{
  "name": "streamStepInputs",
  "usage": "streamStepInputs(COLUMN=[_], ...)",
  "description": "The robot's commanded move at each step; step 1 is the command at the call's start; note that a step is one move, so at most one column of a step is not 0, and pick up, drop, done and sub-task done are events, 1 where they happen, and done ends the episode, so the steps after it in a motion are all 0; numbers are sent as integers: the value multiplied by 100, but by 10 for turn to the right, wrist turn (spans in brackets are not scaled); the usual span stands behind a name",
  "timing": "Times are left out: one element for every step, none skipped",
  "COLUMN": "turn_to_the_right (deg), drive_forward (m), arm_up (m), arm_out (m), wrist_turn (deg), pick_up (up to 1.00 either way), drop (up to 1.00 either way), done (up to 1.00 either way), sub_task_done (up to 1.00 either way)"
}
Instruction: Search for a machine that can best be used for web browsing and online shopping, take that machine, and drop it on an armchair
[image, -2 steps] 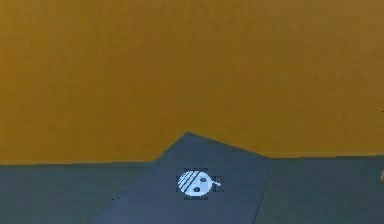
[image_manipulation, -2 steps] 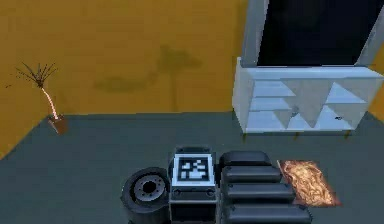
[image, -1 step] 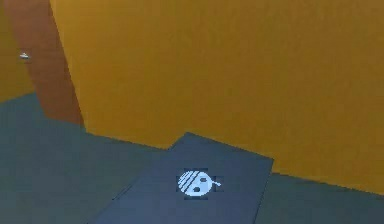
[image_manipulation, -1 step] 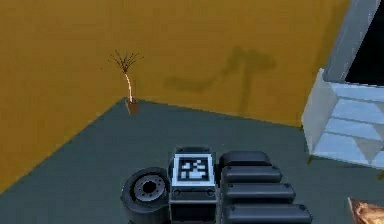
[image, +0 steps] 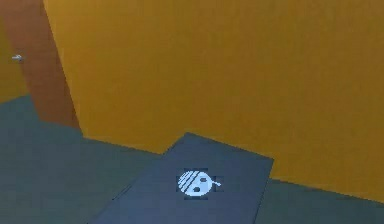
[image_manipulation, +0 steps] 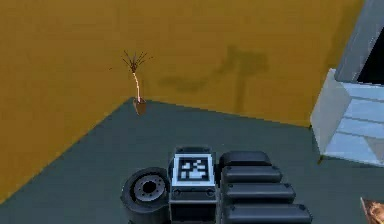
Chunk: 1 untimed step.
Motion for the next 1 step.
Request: streamStepInputs(turn_to_the_right=[-240], drive_forward=[0], arm_up=[0], arm_out=[0], wrist_turn=[0], pick_up=[0], drop=[0], done=[0], sub_task_done=[0])
